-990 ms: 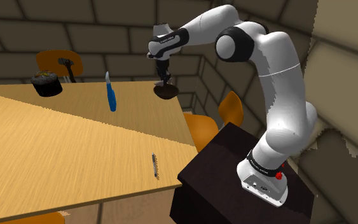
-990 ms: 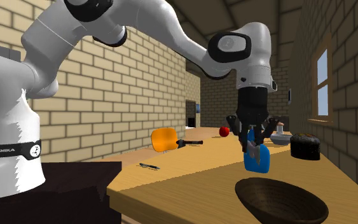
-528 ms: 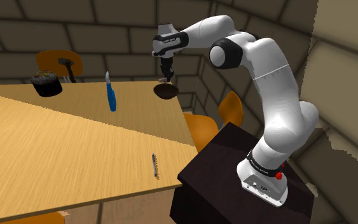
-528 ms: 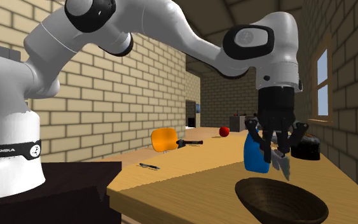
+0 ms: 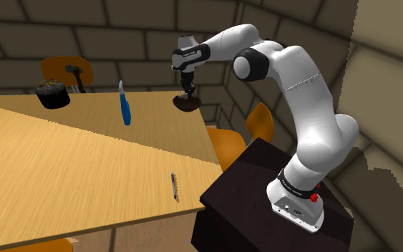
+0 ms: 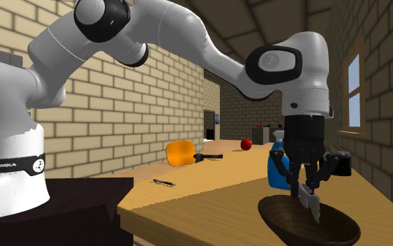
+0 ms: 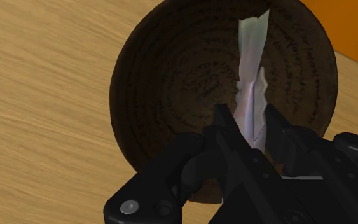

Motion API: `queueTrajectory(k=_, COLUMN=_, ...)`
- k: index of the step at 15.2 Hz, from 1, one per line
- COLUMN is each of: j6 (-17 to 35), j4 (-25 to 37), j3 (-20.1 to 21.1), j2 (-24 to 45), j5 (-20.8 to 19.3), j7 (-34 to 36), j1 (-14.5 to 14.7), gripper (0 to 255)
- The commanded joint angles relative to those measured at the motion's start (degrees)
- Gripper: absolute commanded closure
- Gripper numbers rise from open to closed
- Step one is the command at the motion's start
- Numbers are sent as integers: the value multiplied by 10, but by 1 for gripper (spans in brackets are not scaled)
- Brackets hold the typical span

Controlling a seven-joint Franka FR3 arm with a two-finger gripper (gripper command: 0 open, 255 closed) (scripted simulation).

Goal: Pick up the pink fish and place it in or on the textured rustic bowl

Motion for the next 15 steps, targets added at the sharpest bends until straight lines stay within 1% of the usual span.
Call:
queueTrajectory(k=1, j6=10, j4=-1, j3=0, j2=9, j5=0, j7=1, j1=0, gripper=255)
queueTrajectory(k=2, j6=16, j4=-1, j3=1, j2=15, j5=1, j7=1, j1=0, gripper=255)
queueTrajectory(k=10, j6=16, j4=-1, j3=1, j2=15, j5=1, j7=1, j1=0, gripper=255)
queueTrajectory(k=11, j6=16, j4=-1, j3=1, j2=15, j5=1, j7=1, j1=0, gripper=0)
queueTrajectory(k=15, j6=16, j4=-1, j3=1, j2=15, j5=1, j7=1, j1=0, gripper=0)
